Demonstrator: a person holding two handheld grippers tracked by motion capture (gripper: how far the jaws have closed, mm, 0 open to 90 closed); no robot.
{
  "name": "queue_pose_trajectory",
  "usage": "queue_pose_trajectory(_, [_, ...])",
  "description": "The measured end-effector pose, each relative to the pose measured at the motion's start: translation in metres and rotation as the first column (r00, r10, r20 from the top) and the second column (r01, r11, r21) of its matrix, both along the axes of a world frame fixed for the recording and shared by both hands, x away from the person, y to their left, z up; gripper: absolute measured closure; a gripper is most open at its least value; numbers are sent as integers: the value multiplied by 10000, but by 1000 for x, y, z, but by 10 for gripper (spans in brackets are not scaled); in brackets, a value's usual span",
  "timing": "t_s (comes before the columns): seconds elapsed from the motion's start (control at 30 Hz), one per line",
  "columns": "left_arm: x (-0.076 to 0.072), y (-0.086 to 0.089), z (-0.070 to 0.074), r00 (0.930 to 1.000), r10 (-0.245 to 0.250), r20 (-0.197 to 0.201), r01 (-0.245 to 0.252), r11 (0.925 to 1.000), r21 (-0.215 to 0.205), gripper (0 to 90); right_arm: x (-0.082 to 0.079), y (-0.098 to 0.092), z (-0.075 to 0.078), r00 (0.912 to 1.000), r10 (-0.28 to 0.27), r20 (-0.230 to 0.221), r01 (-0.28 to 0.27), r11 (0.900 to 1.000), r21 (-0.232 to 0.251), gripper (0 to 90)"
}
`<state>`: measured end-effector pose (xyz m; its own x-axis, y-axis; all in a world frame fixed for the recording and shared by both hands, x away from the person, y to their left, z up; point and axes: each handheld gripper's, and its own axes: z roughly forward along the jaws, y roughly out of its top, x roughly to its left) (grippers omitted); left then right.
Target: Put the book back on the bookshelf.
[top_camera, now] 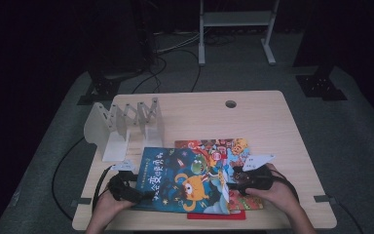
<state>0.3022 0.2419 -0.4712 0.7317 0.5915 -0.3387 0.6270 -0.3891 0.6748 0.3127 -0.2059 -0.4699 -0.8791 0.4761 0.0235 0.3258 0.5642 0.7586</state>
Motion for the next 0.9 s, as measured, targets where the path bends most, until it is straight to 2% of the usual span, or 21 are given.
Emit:
queue_pose_trajectory(0.1, [-1, 2, 4, 10000, 28, 21, -28, 9997, -257, 0, 1, 2, 0, 10000, 72, -21, -72, 10000, -28, 322])
queue_pose_trajectory(0.23, [-5, 3, 17, 9992, 120, 378, -100, 9985, -530, 0, 1, 3, 0, 10000, 94, -14, -94, 9999, -36, 321])
queue_pose_trajectory(0.5, [-15, 6, 51, 9936, 26, 1132, 34, 9986, -528, 0, 0, 12, 2, 9992, 407, -15, -408, 9990, -164, 321])
queue_pose_trajectory(0.6, [-19, 6, 69, 9887, -77, 1496, 170, 9980, -616, 0, -1, 15, 2, 9989, 477, -38, -477, 9987, -179, 321])
queue_pose_trajectory(0.9, [-16, -2, 108, 9778, -547, 2021, 659, 9966, -489, 0, -6, 25, 4, 9978, 642, -138, -646, 9974, -316, 331])
